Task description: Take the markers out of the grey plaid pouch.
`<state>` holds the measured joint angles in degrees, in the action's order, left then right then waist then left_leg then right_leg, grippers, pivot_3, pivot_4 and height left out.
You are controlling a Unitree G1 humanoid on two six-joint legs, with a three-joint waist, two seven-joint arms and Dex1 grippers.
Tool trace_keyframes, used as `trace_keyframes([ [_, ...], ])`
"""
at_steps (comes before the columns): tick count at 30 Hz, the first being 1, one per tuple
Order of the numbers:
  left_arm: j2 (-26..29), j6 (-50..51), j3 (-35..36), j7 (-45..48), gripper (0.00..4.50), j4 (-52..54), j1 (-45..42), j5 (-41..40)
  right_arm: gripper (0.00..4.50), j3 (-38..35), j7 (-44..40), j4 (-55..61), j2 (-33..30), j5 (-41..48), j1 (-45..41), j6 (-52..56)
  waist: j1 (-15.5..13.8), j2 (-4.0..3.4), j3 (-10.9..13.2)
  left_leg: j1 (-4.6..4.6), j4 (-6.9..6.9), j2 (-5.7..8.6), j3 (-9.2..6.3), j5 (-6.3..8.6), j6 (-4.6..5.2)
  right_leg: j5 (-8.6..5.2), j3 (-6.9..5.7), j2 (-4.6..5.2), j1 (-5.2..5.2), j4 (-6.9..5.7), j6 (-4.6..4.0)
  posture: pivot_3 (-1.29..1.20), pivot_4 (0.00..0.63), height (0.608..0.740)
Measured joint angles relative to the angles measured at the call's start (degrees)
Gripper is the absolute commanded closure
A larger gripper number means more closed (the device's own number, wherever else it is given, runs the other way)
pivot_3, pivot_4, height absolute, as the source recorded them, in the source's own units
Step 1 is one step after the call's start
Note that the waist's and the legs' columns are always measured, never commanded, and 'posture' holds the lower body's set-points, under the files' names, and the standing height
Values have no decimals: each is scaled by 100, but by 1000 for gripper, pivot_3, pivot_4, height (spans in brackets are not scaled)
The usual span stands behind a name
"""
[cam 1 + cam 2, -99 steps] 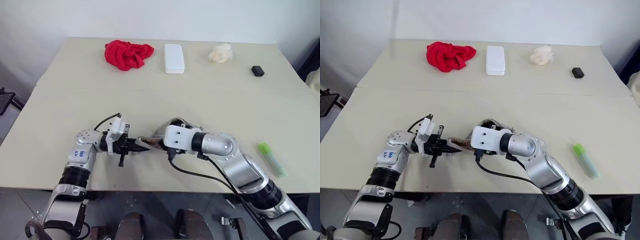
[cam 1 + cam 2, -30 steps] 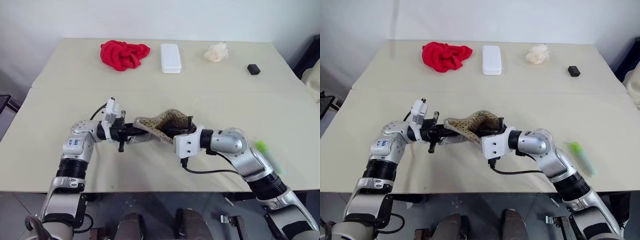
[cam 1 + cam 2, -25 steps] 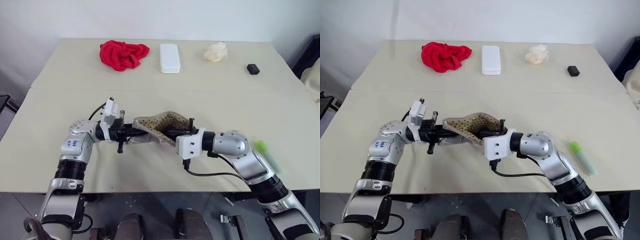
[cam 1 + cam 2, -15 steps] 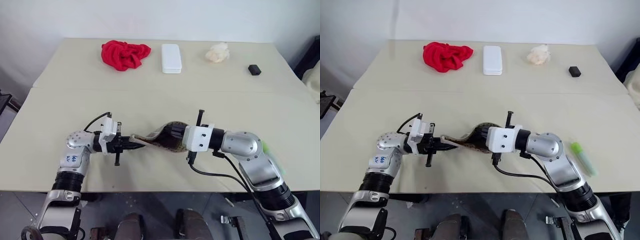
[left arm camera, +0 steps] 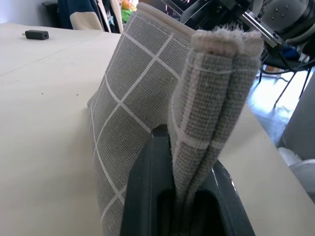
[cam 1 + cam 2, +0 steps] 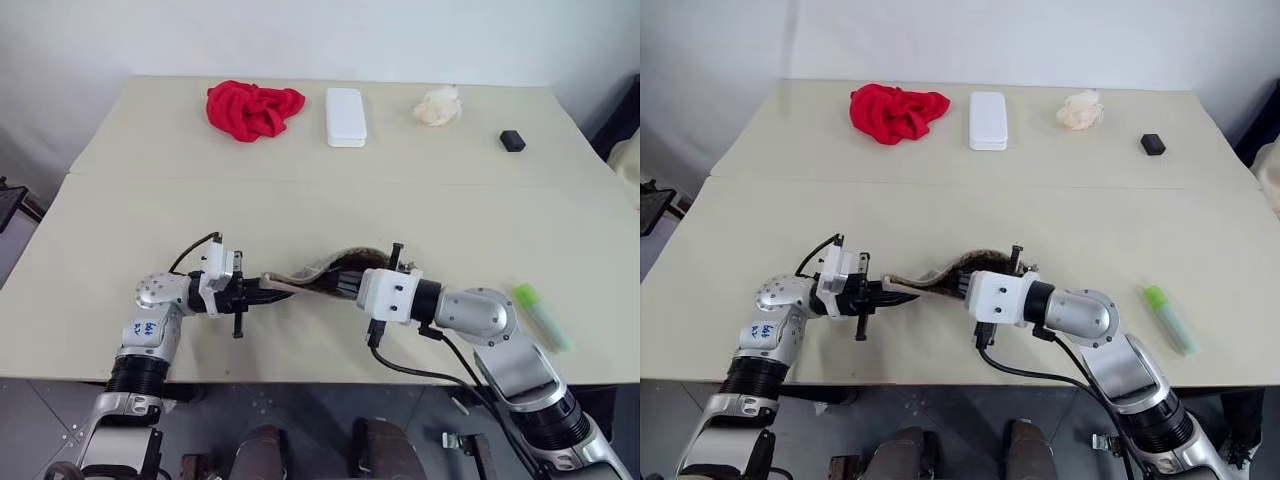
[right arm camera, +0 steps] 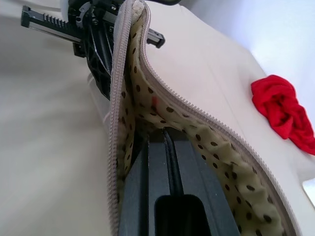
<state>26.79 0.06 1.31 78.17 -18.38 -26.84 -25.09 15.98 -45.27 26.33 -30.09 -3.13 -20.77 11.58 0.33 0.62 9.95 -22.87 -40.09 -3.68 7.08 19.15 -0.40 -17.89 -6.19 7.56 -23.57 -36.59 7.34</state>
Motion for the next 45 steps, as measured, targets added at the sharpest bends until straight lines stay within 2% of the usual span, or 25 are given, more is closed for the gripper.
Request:
trace_keyframes([
  [3,10,244,29,34,4500,2,-140,-158,3920,-17,102,5,99,-6,-203,324,-11,0,0,0,1,0,0,0,0,0,0,-1,-1,-1,0,0,150,740],
  [9,151,132,31,241,4500,-59,-209,-133,2010,334,303,69,286,-279,-317,931,-8,0,0,-1,3,0,1,0,0,0,-1,-1,-1,2,0,0,150,740],
  [19,214,-511,54,534,4500,-749,-298,4,2010,801,173,341,175,-561,-518,2234,-9,0,0,-1,2,0,1,0,0,0,-1,-1,-2,1,0,0,150,740],
  [27,217,-141,112,717,4500,-941,-458,-158,2010,985,118,484,88,-735,-736,2567,-7,0,0,-2,3,0,1,0,0,0,-2,-1,-2,2,0,0,150,740],
  [37,249,-201,114,781,4500,-1400,-992,-158,2010,958,50,643,-6,-755,-915,2816,-9,0,0,-6,3,1,0,0,0,0,-3,-2,-4,3,0,0,150,740],
  [45,212,-264,70,784,4500,-1401,-1069,-156,2010,885,123,504,73,-671,-1085,3282,-6,0,0,-6,3,1,0,0,0,0,-4,-2,-4,3,0,0,150,740],
])
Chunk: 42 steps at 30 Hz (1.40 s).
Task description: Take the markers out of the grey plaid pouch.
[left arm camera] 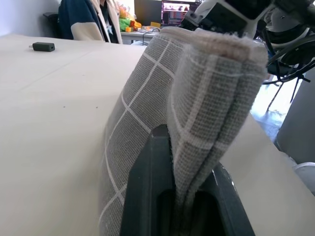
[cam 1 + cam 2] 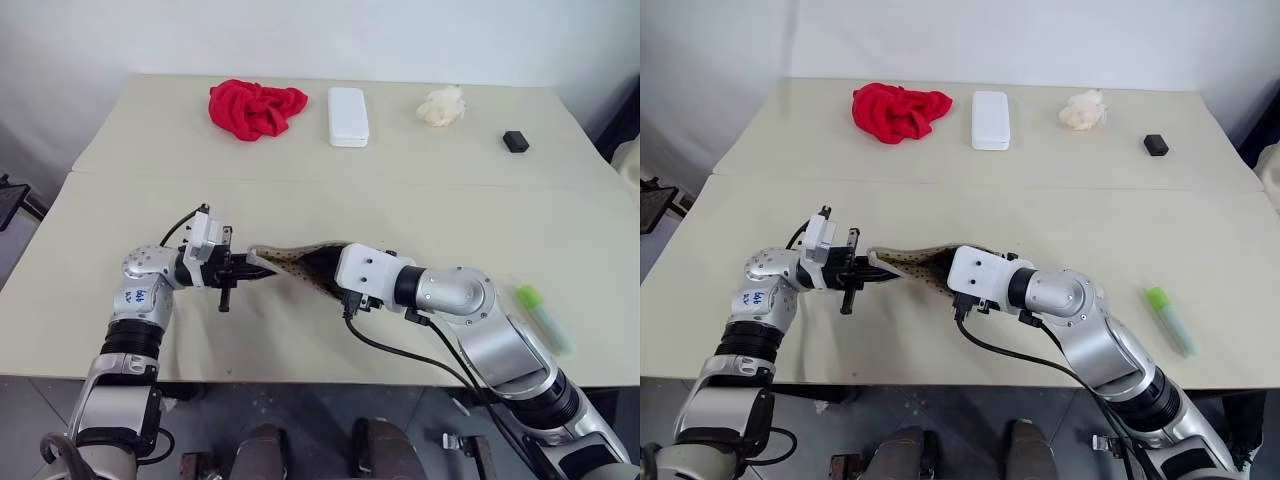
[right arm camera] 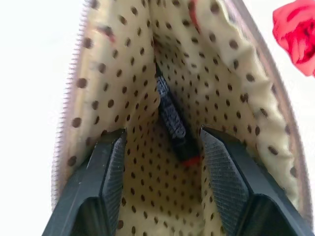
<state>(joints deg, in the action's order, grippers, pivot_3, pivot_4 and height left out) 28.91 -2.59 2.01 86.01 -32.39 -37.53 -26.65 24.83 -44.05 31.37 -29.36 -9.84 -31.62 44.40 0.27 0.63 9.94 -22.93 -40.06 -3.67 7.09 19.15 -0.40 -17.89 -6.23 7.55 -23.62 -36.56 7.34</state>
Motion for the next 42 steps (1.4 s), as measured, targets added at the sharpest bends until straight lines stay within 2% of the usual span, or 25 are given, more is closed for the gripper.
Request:
trace_keyframes([
  [7,-60,75,-100,2,4500,102,81,-2,2010,825,420,-1008,486,-680,-722,-387,112,0,0,-3,2,0,1,0,-1,0,0,0,-4,-2,0,0,150,740],
  [13,-46,167,-113,2,4500,270,139,-2,2010,1168,495,-1646,656,-1096,-1034,-1065,141,0,0,-4,2,0,-1,-1,-1,0,-2,1,-4,-1,0,0,150,740],
  [20,0,316,-226,5,4500,313,192,-3,2010,1127,170,-2549,726,-932,-1070,-2709,148,0,0,-4,2,0,-1,-1,-1,0,-2,0,-4,-1,0,0,150,740],
  [23,2,346,-260,5,4500,347,192,-4,2010,1038,2,-2795,774,-821,-1068,-3093,149,0,0,-4,2,-1,-1,-1,-1,0,-2,0,-4,-1,0,0,150,740],
  [26,6,482,-272,5,4500,494,198,-41,2010,807,-346,-2812,738,-567,-1054,-3061,137,0,0,-4,1,0,-2,-1,-1,0,-2,1,-3,-1,0,0,150,740],
  [31,10,752,-396,5,4500,728,295,-163,2010,641,-981,-2466,271,-478,-1063,-2796,136,0,0,-4,1,-1,-3,-1,-1,0,-2,1,-3,-2,0,0,150,740],
  [39,113,1256,-660,5,4500,983,316,-574,2010,622,-882,-2251,567,-814,-1561,-1884,151,-1,0,-3,1,-2,-2,-2,-3,-1,0,0,-9,-12,-2,0,150,740],
  [42,148,1466,-784,5,4500,970,389,-646,2010,834,-1143,-2230,557,-910,-1571,-1704,125,-1,0,-5,-1,2,-2,-1,-2,-1,0,4,-6,-10,-2,0,150,740],
])
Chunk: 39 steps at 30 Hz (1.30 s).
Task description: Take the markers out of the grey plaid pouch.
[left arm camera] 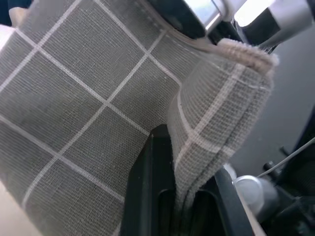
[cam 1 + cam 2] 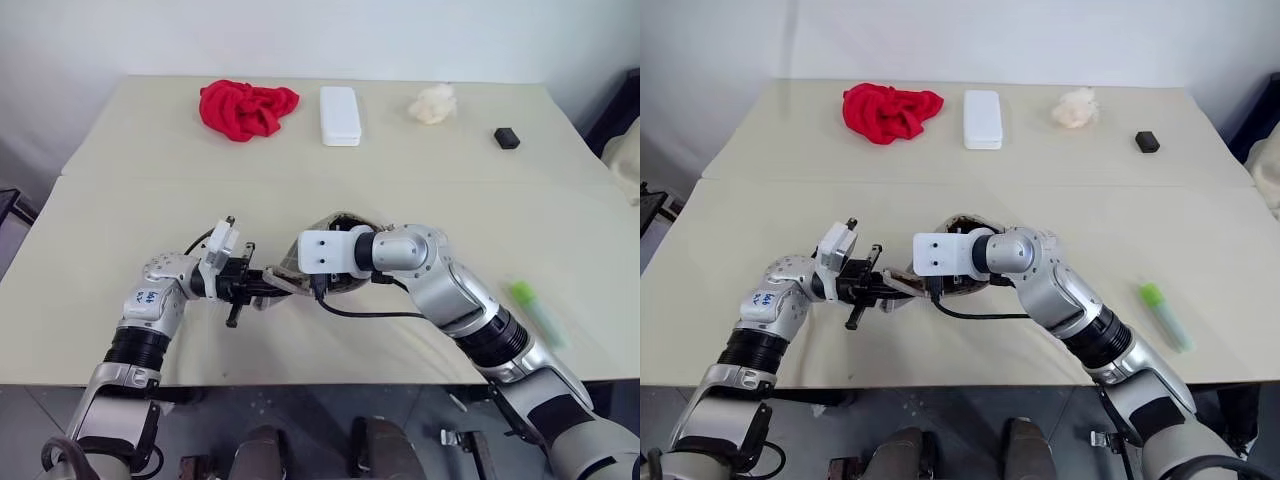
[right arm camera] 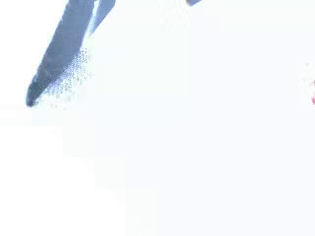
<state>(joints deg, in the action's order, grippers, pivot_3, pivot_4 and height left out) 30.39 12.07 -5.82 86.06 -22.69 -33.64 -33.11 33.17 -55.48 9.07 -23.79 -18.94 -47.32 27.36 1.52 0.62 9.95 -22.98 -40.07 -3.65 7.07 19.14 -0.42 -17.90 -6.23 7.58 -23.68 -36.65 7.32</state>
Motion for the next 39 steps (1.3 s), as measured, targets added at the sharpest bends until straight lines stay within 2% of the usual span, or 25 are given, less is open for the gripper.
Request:
trace_keyframes([
  [5,28,283,-208,0,4500,-73,60,-62,2010,316,-303,-255,109,-85,-150,-46,19,0,0,1,0,-3,0,-1,-1,0,0,-3,-1,-2,0,0,150,740],
  [12,214,474,-297,0,4500,-204,100,-67,2010,483,38,-1146,388,-258,-170,-1171,43,0,0,2,3,-3,2,-1,-2,0,0,-3,-2,-2,0,0,150,740],
  [13,216,502,-306,0,4500,-207,105,-67,2292,483,73,-1204,410,-266,-166,-1341,43,0,0,2,2,-3,2,-1,-2,0,0,-3,-2,-2,0,0,150,740],
  [15,219,519,-312,0,4500,-206,106,-68,2420,477,107,-1241,422,-269,-147,-1450,41,0,0,3,2,-3,2,-1,-2,0,0,-3,-1,-2,0,0,150,740],
  [19,214,533,-307,0,4500,-205,136,-68,3498,430,175,-1174,388,-356,28,-1652,37,0,0,3,1,-3,2,-1,-2,0,0,-3,-1,-2,0,0,150,740],
  [21,216,533,-221,0,4500,-180,136,-72,3661,389,195,-1091,319,-434,94,-1757,32,0,0,4,1,-3,1,-1,-2,0,0,-3,0,-2,0,0,150,740],
  [31,108,577,0,-1,4500,-66,131,-73,3883,195,206,-480,58,-585,496,-1813,12,0,0,3,0,-2,1,-1,-2,0,0,-2,1,-2,0,0,150,740],
  [39,101,397,54,-5,4500,-114,37,-37,3900,-5,115,572,-327,-783,896,-1179,7,0,0,3,0,-3,0,-1,-2,0,0,-3,1,-2,0,0,150,740],
])
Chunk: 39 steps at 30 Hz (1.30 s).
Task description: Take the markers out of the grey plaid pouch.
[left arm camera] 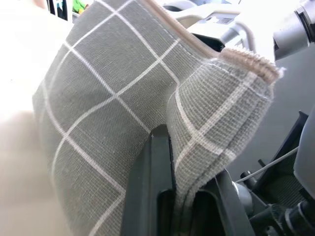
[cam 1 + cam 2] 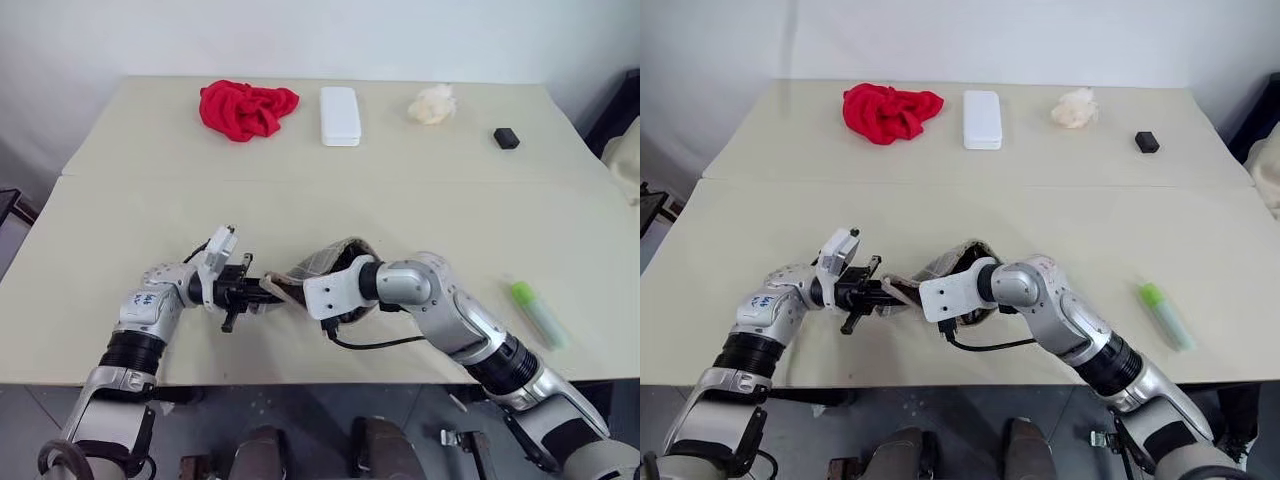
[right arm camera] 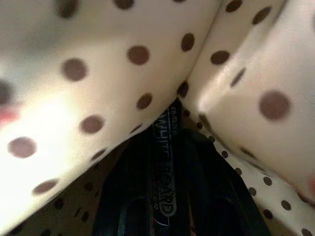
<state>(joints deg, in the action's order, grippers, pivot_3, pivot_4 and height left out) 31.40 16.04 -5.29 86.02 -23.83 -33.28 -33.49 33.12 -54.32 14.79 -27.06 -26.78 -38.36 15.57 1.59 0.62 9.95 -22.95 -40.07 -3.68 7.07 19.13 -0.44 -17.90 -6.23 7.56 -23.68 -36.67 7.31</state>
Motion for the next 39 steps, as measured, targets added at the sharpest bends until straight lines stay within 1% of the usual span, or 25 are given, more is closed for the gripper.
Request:
trace_keyframes([
  [6,0,-281,4,-7,4500,-178,-20,93,3900,-37,126,491,117,-95,368,817,0,0,0,-1,0,0,1,0,0,0,0,0,-1,1,0,0,150,740],
  [9,49,-288,167,-10,4500,-203,-49,93,3900,-366,85,750,550,302,637,1664,-2,1,0,-1,0,0,0,0,0,0,-1,0,0,0,0,0,150,740],
  [12,54,-287,207,-9,4500,-194,-122,99,3900,-601,-21,878,624,719,640,2106,-6,1,-1,0,0,1,-2,0,0,0,-1,0,2,2,0,0,150,740],
  [15,52,-307,186,-7,4500,-174,-120,141,3900,-770,-199,925,393,1213,698,1859,-18,1,-1,-1,0,2,-3,1,2,0,-1,0,3,7,0,0,150,740],
  [20,36,-493,118,-6,4500,-151,-119,210,3900,-764,-120,925,80,1357,723,1426,-4,1,-1,0,2,1,-1,1,1,0,-1,0,2,6,0,0,150,740],
  [25,58,-555,48,-8,4500,-113,9,247,3900,-418,73,935,-431,993,702,689,3,1,-1,0,4,1,0,1,1,0,-1,0,1,7,0,0,150,740],
  [29,90,-683,47,-7,4500,-76,136,318,3900,-189,339,946,-435,561,781,443,-1,1,-1,-1,2,0,0,1,1,0,-1,0,1,7,0,0,150,740],
  [34,108,-730,87,-64,4500,130,239,362,3900,-67,441,1013,-435,209,829,499,-15,1,-1,-1,0,1,-1,1,2,0,-1,1,2,7,0,0,150,740],
  [39,83,-668,84,-314,4500,340,270,448,3900,0,314,1100,-382,58,793,1097,-11,1,-1,0,0,1,-1,1,2,0,-1,1,2,6,0,0,150,740],
])
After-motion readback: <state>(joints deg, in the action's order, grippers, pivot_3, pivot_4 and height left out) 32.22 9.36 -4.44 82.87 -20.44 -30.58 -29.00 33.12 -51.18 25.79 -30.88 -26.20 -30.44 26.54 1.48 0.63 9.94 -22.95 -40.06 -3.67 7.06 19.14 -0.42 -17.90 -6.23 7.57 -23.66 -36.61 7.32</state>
